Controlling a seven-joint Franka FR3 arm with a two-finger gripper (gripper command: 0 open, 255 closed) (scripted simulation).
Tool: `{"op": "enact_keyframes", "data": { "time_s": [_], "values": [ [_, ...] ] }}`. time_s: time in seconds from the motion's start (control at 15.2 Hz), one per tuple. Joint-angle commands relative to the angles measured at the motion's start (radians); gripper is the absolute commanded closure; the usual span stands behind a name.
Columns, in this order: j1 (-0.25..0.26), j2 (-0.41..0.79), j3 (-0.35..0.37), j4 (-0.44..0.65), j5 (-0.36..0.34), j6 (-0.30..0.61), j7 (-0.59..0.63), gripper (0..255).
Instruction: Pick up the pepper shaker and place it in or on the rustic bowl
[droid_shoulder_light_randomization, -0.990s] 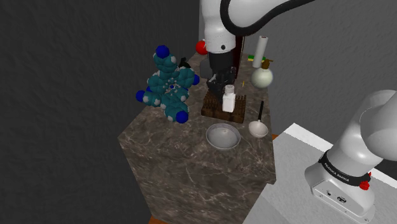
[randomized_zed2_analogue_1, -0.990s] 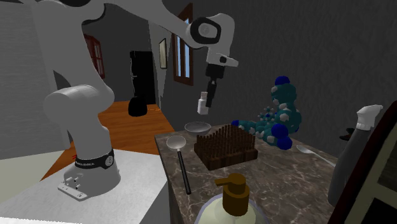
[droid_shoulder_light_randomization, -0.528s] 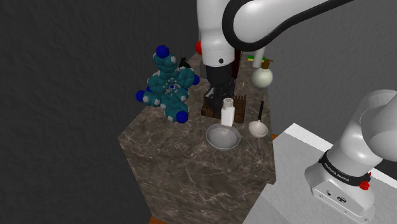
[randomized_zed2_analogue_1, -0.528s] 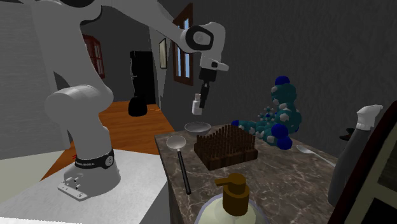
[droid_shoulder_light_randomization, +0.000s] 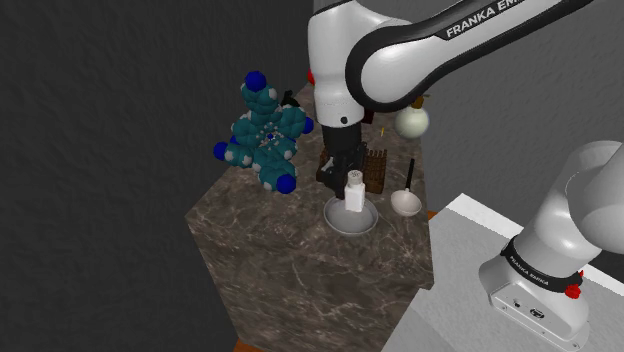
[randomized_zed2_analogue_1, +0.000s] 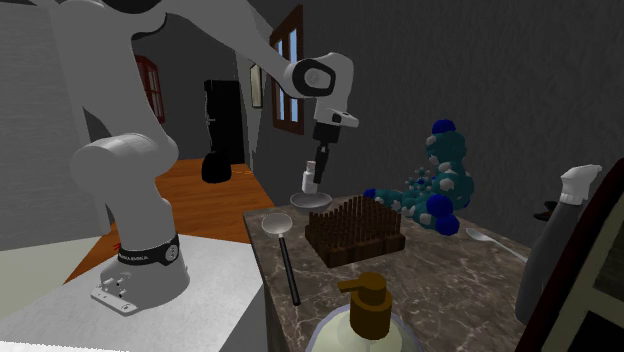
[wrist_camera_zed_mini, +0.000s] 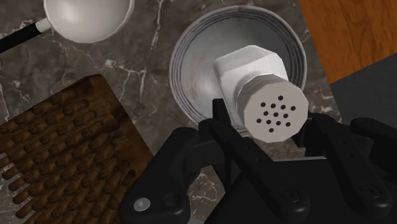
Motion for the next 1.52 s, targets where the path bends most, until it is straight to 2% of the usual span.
{"op": "enact_keyframes", "data": {
  "time_s": [0.0,0.53,0.59,0.92,1.19,1.45],
  "values": [
    [0.000,0.012,0.001,-0.017,-0.003,0.030,0.001,255],
    [0.000,0.019,0.002,-0.025,-0.005,0.044,0.002,255],
    [0.000,0.019,0.002,-0.025,-0.005,0.044,0.002,0],
    [0.000,0.019,0.002,-0.025,-0.005,0.044,0.002,0],
    [-0.004,-0.008,-0.005,0.080,-0.003,-0.087,-0.002,0],
    [-0.004,-0.008,-0.006,0.080,-0.003,-0.087,-0.002,0]
  ]
}}
